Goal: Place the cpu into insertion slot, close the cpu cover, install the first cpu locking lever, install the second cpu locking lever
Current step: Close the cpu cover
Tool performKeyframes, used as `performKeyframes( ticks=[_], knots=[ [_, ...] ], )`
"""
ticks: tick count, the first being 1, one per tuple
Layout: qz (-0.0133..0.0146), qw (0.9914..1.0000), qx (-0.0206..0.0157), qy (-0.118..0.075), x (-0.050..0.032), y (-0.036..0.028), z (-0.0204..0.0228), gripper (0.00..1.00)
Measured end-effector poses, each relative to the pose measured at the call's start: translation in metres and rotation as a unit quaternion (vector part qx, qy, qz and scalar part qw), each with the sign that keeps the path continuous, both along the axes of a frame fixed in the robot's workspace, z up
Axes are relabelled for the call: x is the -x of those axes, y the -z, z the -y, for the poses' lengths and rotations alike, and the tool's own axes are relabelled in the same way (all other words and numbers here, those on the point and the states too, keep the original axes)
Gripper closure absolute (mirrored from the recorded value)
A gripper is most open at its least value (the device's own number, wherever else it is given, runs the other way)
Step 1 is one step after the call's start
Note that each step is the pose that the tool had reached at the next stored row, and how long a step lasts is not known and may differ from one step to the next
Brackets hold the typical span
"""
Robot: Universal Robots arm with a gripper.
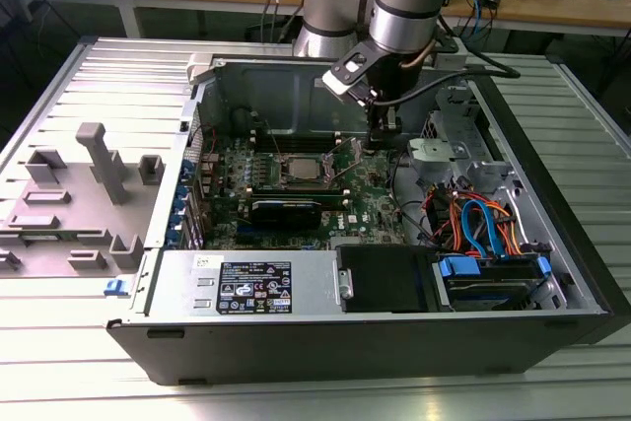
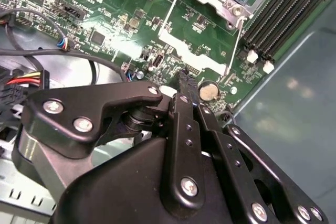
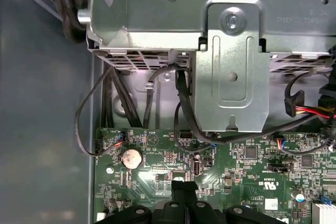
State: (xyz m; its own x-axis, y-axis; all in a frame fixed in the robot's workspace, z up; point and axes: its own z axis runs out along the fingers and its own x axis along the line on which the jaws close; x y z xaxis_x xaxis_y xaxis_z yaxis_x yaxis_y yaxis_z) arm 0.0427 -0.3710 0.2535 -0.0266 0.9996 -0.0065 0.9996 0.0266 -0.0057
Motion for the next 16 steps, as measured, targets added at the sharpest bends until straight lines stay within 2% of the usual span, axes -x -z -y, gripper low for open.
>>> performKeyframes(
  ticks=[2, 4, 16],
  knots=[
    [-0.0003, 1.00000, 0.0000, -0.002, 0.0000, 0.0029, 0.0000, 0.89],
    [-0.0004, 0.99999, 0.0000, -0.005, 0.0131, 0.0038, 0.0000, 0.89],
    [-0.0003, 0.99999, -0.0001, -0.005, 0.0176, 0.0038, 0.0000, 0.89]
  ],
)
